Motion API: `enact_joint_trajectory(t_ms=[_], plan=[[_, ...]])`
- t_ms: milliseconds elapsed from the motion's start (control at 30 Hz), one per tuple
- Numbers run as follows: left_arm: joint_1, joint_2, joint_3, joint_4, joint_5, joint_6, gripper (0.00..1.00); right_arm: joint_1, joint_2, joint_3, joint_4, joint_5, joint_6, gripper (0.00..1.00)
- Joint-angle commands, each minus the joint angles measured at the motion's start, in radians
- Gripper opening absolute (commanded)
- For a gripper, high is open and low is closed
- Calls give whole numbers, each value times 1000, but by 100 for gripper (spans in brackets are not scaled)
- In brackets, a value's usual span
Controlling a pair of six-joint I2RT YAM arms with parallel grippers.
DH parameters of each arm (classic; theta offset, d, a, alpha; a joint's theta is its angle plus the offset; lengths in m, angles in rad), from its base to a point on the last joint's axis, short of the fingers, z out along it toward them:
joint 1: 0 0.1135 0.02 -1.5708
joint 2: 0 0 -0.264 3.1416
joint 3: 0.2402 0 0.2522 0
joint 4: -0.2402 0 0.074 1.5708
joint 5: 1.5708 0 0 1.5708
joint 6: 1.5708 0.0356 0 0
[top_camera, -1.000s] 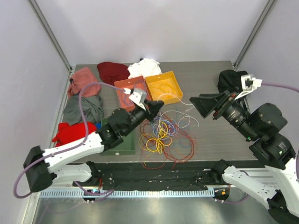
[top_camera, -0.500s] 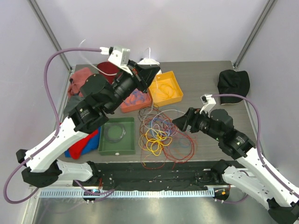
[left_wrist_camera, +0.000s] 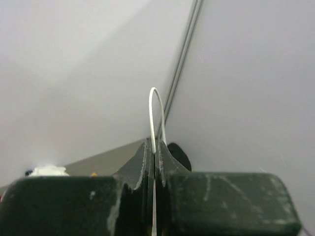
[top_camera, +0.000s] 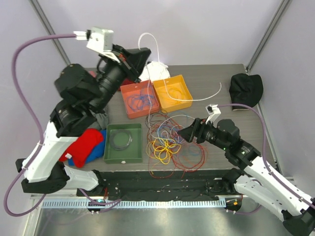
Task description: Untangle the cables
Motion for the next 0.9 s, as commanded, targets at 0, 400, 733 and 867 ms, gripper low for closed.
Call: enact_joint_trajectory(t_ms=[0, 400, 733, 867], plan=[[4, -20, 107, 18, -38, 70, 0, 28, 36, -80, 131, -63, 35, 74], [5, -7, 235, 81, -18, 134, 0, 251, 260, -109, 345, 46, 30, 73], [4, -17, 187, 87, -28, 134, 0, 321, 372, 60, 475, 134, -76, 73], [4, -15, 185, 70, -30, 131, 0, 332, 452, 141, 494, 185, -108, 73]])
